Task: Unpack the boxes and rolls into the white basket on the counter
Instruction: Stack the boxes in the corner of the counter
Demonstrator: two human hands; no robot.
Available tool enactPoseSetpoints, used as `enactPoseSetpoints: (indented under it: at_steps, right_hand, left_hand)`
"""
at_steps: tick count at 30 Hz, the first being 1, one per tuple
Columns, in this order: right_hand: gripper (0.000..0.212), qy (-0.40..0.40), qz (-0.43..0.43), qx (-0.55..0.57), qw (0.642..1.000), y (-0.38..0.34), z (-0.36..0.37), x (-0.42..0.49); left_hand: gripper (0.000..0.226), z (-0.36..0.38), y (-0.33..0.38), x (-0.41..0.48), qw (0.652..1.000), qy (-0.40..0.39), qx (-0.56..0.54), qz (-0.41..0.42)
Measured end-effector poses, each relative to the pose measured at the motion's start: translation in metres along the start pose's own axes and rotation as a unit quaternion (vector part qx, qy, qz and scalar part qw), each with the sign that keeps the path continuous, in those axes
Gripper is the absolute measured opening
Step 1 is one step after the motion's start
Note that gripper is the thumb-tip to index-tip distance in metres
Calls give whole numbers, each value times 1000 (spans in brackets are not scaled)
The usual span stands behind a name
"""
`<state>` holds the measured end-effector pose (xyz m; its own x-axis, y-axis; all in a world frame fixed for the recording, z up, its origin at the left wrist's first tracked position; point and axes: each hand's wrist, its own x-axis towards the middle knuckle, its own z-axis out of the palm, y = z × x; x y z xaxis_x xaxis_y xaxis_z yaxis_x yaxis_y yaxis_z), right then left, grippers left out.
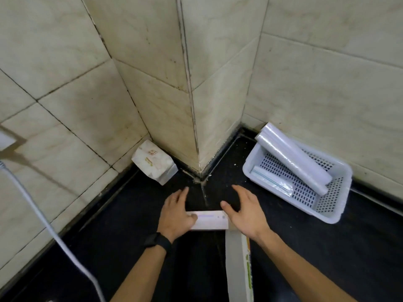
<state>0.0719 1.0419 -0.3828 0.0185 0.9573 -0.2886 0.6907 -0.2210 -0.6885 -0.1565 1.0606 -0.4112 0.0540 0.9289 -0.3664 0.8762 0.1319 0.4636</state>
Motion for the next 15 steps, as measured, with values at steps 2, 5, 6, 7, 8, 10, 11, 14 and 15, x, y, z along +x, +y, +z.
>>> enactPoseSetpoints:
  at_steps: [2, 5, 6, 7, 8, 10, 11, 14, 15]
  right_hand:
    - [88, 17, 68, 27, 997, 24, -4, -35]
    - [110, -38, 149, 32, 988, 56, 5, -82]
    - [114, -64, 170, 33, 983, 64, 11, -93]
    - [116, -86, 189, 30, 978, 71, 18, -102]
    - [114, -100, 205, 23, 973, 78, 25, -108]
    - [97, -98, 232, 27, 967, 89, 39, -114]
    - [86, -95, 248, 49, 963, 93, 43, -115]
    - [56, -95, 275, 124, 949, 100, 52, -113]
    - [49, -100, 275, 133, 947, 101, 53, -112]
  left_hand:
    - [99, 15, 10, -5, 991, -67, 110, 31]
    - [100, 34, 20, -11, 977, -102, 185, 42]
    - [96, 39, 22, -13, 974, -104, 199, 38]
    - [90, 44, 22, -16, 972, -100, 208, 32]
    - [84, 50, 22, -20, 973, -86, 213, 26]
    - [70, 61, 24, -29, 975, -45, 215, 11]
    - [66, 66, 26, -34, 975, -31, 221, 5]
    - [61, 79, 31, -47, 972, -25, 234, -21]
    - [60, 83, 33, -52, 972, -22, 231, -28]
